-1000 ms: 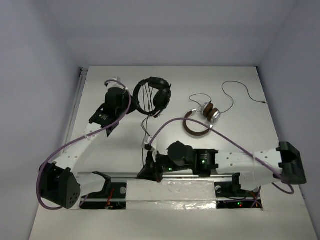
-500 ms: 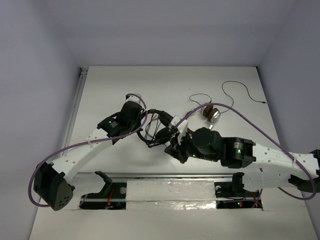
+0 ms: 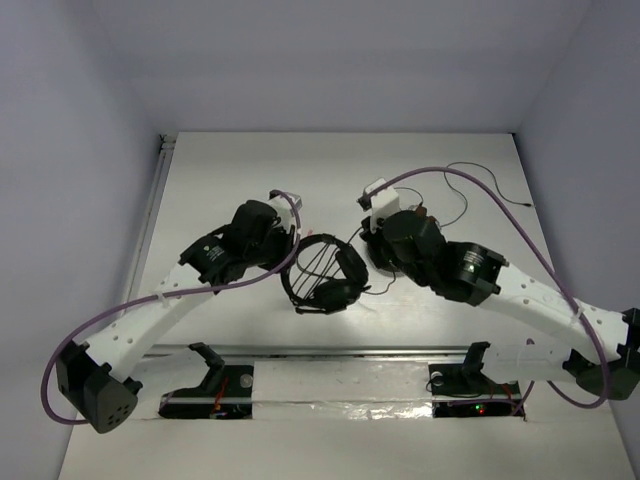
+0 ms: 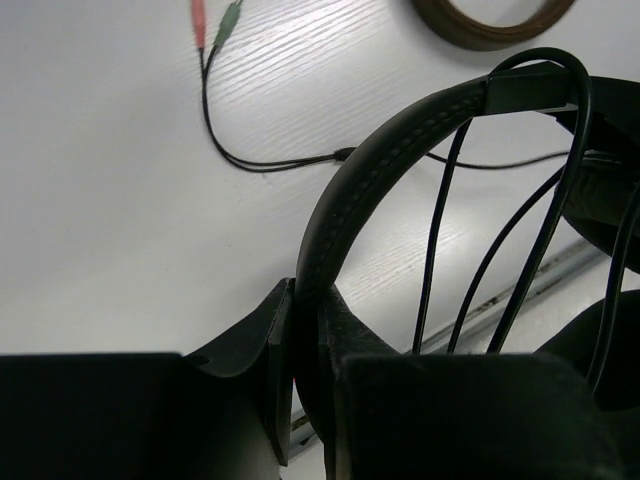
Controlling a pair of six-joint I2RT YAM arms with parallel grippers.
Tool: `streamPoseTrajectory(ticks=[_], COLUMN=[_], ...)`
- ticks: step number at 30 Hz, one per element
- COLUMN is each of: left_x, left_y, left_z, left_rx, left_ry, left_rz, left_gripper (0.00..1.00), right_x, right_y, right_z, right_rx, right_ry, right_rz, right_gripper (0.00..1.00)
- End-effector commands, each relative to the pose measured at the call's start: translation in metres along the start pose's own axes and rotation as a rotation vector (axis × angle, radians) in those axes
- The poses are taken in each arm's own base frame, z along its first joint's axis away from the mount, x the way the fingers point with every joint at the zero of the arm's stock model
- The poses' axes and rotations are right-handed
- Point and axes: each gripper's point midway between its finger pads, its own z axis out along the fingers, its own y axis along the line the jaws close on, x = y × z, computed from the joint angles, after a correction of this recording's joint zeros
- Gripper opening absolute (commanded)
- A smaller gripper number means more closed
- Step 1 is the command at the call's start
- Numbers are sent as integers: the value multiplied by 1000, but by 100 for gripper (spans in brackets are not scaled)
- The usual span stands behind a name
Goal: Wrap the headphones
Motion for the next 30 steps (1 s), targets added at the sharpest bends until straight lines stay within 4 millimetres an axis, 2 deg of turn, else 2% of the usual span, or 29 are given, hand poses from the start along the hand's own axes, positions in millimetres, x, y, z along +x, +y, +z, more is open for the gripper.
streamPoseTrajectory(ticks=[1,2,4,5,9,10,11,12,13,14,15,16,17,18,19,20,22,23,24,26,27,28,30], left_x=[-30,-34,-47,-51,-77,-81,-87,-97,-103,-109,-121,-125,-130,-141,-147,-152,-166,-172,-183,-193,-201,-206,-215], left_y=[-32,-35,-45,-51,-72,-77,-81,-90,-94,-98,-104,-109,-112,-119,-119,-121,-126,-128,-124,-123,-125,-125,-126], left_z=[-26,-30,-38,-42,-63,-68,-74,-85,-90,-96,-106,-112,-116,-126,-130,-134,-148,-151,-159,-167,-178,-181,-191], left_rx=[160,174,225,252,350,373,392,436,453,471,497,527,542,575,582,595,615,620,604,595,604,601,606], left_ry=[-84,-99,-145,-160,-245,-259,-277,-310,-329,-349,-390,-401,-413,-453,-475,-485,-532,-543,-582,-615,-644,-658,-689], left_rz=[63,70,69,66,61,61,61,56,53,47,49,37,30,32,23,0,-8,-27,-42,-58,-64,-74,-92], left_gripper=[0,0,0,0,0,0,0,0,0,0,0,0,0,0,0,0,0,0,0,0,0,0,0], right_x=[-41,-45,-38,-40,-41,-45,-41,-42,-40,-55,-37,-35,-41,-30,-27,-37,-25,-32,-22,-24,-21,-11,-9], right_y=[-40,-45,-61,-63,-49,-45,-46,-22,-13,-4,14,26,34,43,52,58,74,79,88,95,99,105,109], right_z=[9,14,28,32,45,42,50,49,50,47,50,49,52,54,54,51,62,60,66,65,66,72,73], right_rx=[189,211,264,261,103,49,9,-141,-207,-280,-397,-465,-517,-582,-636,-686,-775,-819,-869,-929,-958,-988,-1025], right_ry=[-124,-144,-127,-140,-195,-226,-257,-273,-287,-373,-347,-349,-392,-374,-368,-417,-365,-401,-365,-377,-370,-323,-337], right_rz=[16,28,53,73,182,228,257,258,282,299,295,320,323,326,356,354,379,377,381,404,411,436,446], right_gripper=[0,0,0,0,0,1,1,2,1,1,2,2,2,2,2,3,4,7,8,11,11,12,13])
